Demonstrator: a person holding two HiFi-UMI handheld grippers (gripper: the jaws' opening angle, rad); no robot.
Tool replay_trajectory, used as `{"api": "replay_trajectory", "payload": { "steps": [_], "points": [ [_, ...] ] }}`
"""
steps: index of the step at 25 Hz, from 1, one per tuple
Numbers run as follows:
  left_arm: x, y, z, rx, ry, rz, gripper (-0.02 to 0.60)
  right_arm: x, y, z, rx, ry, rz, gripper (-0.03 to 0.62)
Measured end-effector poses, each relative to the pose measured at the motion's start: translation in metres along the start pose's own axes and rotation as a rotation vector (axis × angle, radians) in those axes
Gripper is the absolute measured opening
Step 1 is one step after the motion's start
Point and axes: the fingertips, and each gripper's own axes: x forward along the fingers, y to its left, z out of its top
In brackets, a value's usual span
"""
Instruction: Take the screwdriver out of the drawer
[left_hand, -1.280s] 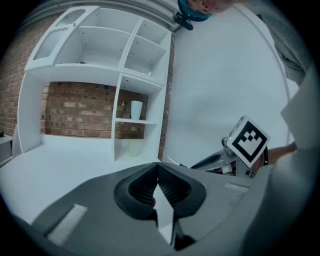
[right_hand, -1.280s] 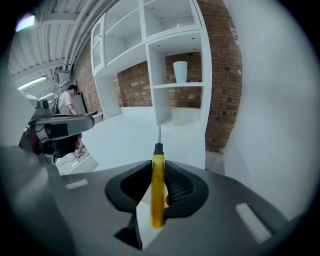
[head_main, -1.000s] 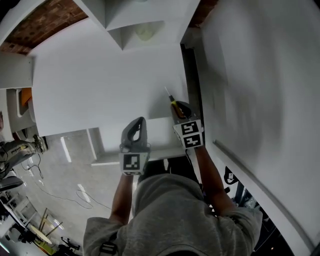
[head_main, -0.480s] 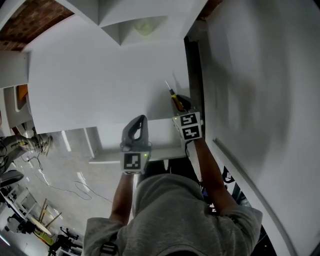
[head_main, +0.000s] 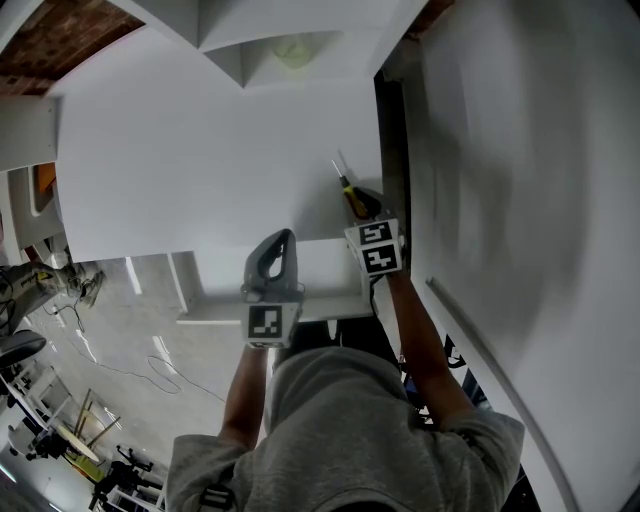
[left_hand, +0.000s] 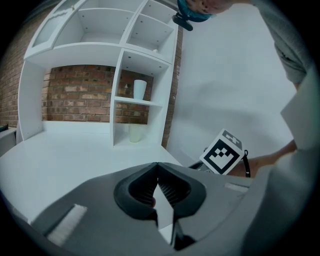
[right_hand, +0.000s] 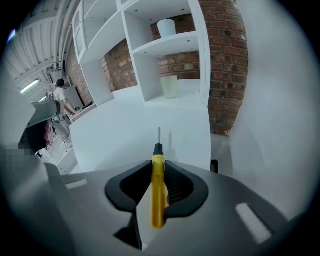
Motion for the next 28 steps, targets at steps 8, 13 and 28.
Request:
{"api": "replay_trajectory", "payload": {
  "steps": [8,13,28],
  "points": [
    [-0.004,0.000,0.000,0.012,-0.010,0.009,0.012,0.003,0.000,-0.003,0.001,0.012,0.006,0.083],
    [-0.006,0.000,-0.003,0.050,-0.016,0.000,0.012,0.005,-0.001,-0.005,-0.001,0.016,0.005,0.083],
    [-0.023,-0.008,0.019,0.056,-0.064,0.037,0.012,-0.028,0.004,0.016,-0.031,-0.085,0.024,0.153]
  ]
}}
